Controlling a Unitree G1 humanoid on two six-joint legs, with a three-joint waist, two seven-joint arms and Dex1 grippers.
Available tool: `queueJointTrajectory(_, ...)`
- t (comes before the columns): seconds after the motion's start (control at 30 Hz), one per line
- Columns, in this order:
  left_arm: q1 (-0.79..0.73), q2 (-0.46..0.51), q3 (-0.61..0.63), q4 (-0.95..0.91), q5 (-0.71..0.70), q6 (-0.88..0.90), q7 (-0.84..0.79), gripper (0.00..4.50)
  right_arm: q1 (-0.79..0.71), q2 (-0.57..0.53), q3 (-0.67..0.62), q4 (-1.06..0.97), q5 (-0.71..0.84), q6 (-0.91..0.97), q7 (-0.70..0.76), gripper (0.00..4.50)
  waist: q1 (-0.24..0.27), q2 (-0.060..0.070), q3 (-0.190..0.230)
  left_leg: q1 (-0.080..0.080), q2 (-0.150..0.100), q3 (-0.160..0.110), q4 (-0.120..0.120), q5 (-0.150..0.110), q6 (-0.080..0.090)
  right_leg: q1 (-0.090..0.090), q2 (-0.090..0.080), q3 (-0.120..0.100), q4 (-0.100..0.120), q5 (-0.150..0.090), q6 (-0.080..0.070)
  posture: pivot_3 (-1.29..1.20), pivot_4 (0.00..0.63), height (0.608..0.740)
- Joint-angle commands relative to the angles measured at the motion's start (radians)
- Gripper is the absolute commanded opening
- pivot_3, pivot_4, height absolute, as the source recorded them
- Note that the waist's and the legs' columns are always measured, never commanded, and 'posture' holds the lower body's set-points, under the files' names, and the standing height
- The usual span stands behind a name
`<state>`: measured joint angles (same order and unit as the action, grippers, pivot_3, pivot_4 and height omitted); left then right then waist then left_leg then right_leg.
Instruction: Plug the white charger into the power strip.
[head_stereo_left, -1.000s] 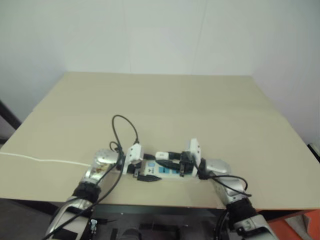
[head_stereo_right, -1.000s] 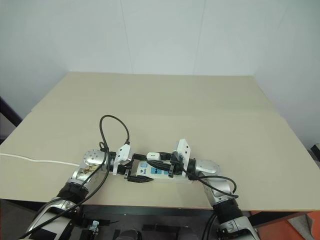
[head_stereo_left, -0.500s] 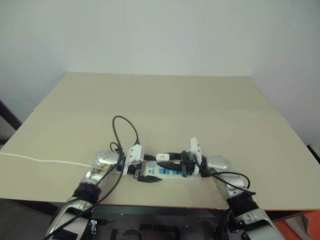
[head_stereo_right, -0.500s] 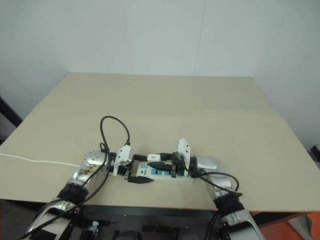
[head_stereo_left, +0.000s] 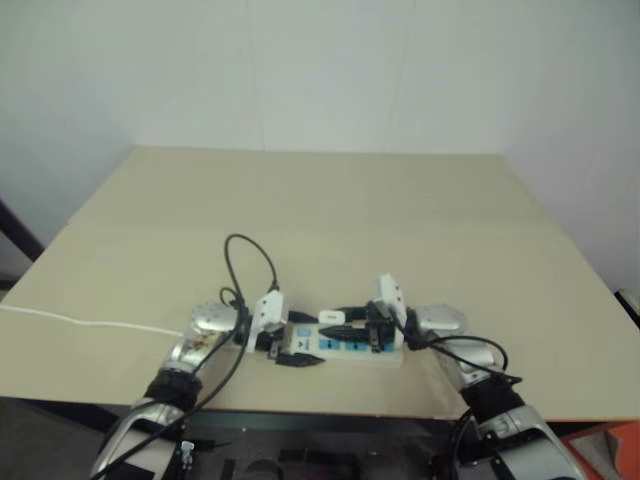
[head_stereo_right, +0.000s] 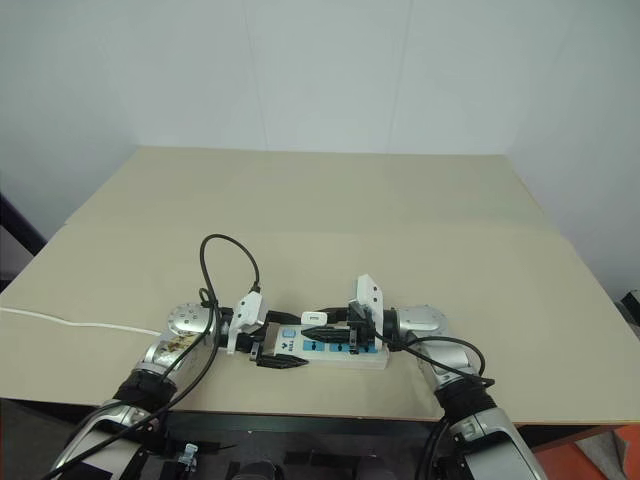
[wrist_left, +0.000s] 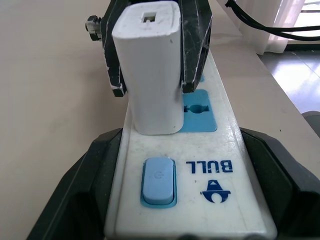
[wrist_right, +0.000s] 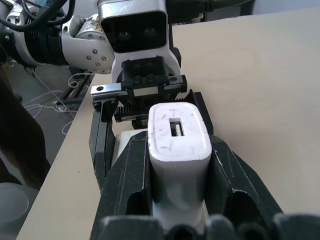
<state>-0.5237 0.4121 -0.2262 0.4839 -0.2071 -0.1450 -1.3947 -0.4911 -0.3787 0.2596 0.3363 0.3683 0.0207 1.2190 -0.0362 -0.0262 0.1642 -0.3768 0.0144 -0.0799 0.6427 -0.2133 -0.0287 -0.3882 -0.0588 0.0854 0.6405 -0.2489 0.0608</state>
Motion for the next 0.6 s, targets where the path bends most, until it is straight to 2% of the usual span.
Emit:
queueJointTrajectory(0.03, 0.019, 0.079, 0.037, 0.027, 0.016, 0.013, 0.004, 3.3, 0.083, -0.119, 0.002, 0.114, -0.101, 0.076, -0.003, 1.1, 0.0, 0.0, 0.0, 0.0, 0.0, 0.0, 0.0, 0.0, 0.0, 0.0, 0.0, 0.0, 0.0, 0.0, 0.0, 0.0, 0.15, 0.74)
queueJointTrajectory(0.37, 0.009, 0.075, 0.031, 0.04, 0.017, 0.002, 0.007, 3.3, -0.014, -0.073, 0.096, 0.068, -0.15, 0.115, -0.043, 1.1, -0.008, 0.0, -0.001, 0.002, 0.001, 0.0, 0.0, 0.0, 0.0, 0.0, 0.001, 0.0, 0.001, -0.001, -0.001, 0.0, 0.15, 0.74)
queueJointTrajectory(0.6, 0.011, 0.071, 0.028, 0.037, 0.009, 0.001, 0.018, 3.3, -0.01, -0.065, 0.115, 0.049, -0.146, 0.121, -0.039, 1.1, -0.011, 0.001, -0.001, 0.004, 0.001, 0.0, -0.001, 0.0, 0.0, 0.001, 0.002, 0.001, 0.001, -0.001, -0.002, 0.0, 0.15, 0.74)
